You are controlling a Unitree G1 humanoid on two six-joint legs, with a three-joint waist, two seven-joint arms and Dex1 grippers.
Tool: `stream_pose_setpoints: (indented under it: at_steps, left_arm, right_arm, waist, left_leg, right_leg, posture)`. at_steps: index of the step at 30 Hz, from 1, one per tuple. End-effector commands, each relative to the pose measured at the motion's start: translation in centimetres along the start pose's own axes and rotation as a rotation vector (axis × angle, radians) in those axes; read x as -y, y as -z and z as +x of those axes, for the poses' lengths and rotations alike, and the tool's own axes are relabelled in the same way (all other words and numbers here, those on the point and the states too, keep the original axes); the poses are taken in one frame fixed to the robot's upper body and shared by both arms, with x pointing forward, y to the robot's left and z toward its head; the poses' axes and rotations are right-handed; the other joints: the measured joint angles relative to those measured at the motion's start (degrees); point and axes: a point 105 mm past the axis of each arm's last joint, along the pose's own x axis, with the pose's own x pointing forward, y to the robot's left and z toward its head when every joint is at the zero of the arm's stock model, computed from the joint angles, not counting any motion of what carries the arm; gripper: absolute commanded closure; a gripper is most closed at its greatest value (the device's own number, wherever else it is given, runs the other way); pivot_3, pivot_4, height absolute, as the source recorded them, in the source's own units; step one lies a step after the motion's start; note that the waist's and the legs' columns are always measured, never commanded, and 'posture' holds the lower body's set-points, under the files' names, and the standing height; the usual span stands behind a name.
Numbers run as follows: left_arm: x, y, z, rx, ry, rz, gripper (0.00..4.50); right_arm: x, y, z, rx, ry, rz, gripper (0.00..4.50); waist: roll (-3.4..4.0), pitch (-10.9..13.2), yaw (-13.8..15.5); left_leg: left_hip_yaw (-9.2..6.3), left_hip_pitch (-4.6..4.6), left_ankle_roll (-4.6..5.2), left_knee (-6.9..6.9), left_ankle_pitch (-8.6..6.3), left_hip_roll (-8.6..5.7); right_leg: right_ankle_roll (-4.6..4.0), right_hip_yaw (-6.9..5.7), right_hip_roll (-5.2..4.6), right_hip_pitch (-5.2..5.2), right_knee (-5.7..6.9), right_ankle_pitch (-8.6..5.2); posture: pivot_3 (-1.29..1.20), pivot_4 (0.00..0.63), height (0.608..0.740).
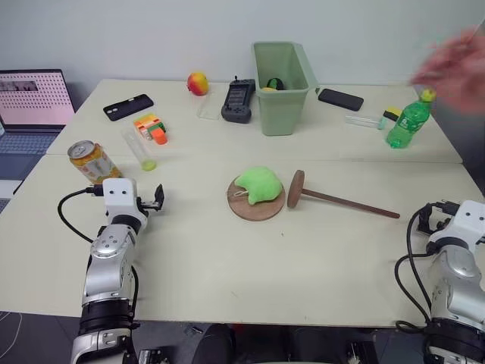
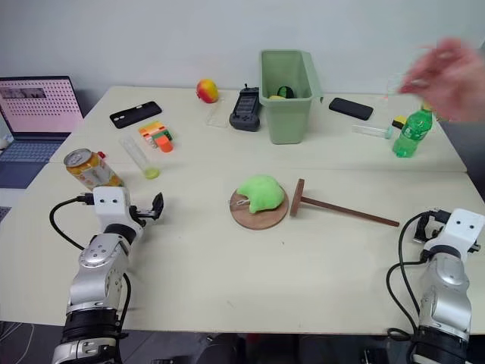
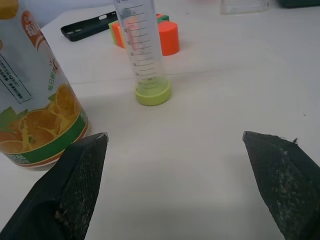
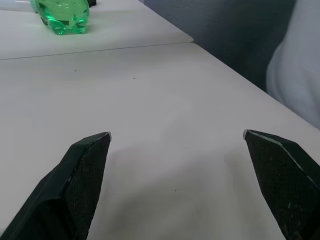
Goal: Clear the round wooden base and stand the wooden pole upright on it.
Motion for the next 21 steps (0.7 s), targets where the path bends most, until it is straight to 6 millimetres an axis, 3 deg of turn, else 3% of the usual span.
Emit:
stream_pose_setpoints:
  at_steps: [1,10,17,21]
  left_arm:
    - [0.0,-1.8,0.0,0.052,0.028,-0.019,0.0]
    - [0.1,-2.1,-1.0,0.059,0.074,-0.028,0.0]
    - [1.8,-5.5,-2.0,0.124,0.256,-0.024,0.0]
    - [6.5,-8.4,-3.4,0.141,0.614,-0.048,0.0]
  right_arm:
    - [0.3,-1.2,0.1,0.05,0.016,0.004,0.04]
    - [-0.3,-2.1,0.3,0.076,-0.026,-0.029,0.04]
    - [-3.0,-3.2,-0.5,0.103,-0.221,-0.045,0.04]
    - [-7.6,-5.2,-4.1,0.135,-0.57,-0.043,0.04]
  waist:
    - [0.0,0.0,-0.01]
    - [0.01,-0.01,-0.01]
    - [0.02,-0.01,-0.02]
    - [0.04,-0.01,0.03]
  left_leg:
    - [0.0,0.0,0.0,0.0,0.0,0.0]
    - [0.0,0.0,-0.02,0.0,0.01,0.01]
    - [-0.03,0.0,-0.01,0.0,0.01,0.01]
    - [-0.09,-0.05,-0.01,0.0,0.0,0.02]
  right_leg:
    - [0.0,0.0,0.0,0.0,0.0,0.0]
    - [0.0,0.01,0.0,0.0,0.0,0.0]
    - [0.0,0.02,0.01,0.01,0.0,0.0]
    - [0.0,-0.01,0.01,0.01,-0.03,0.0]
  posture:
    - [0.0,0.15,0.74]
    - [0.0,0.15,0.74]
    - [0.0,0.15,0.74]
    - [0.0,0.15,0.74]
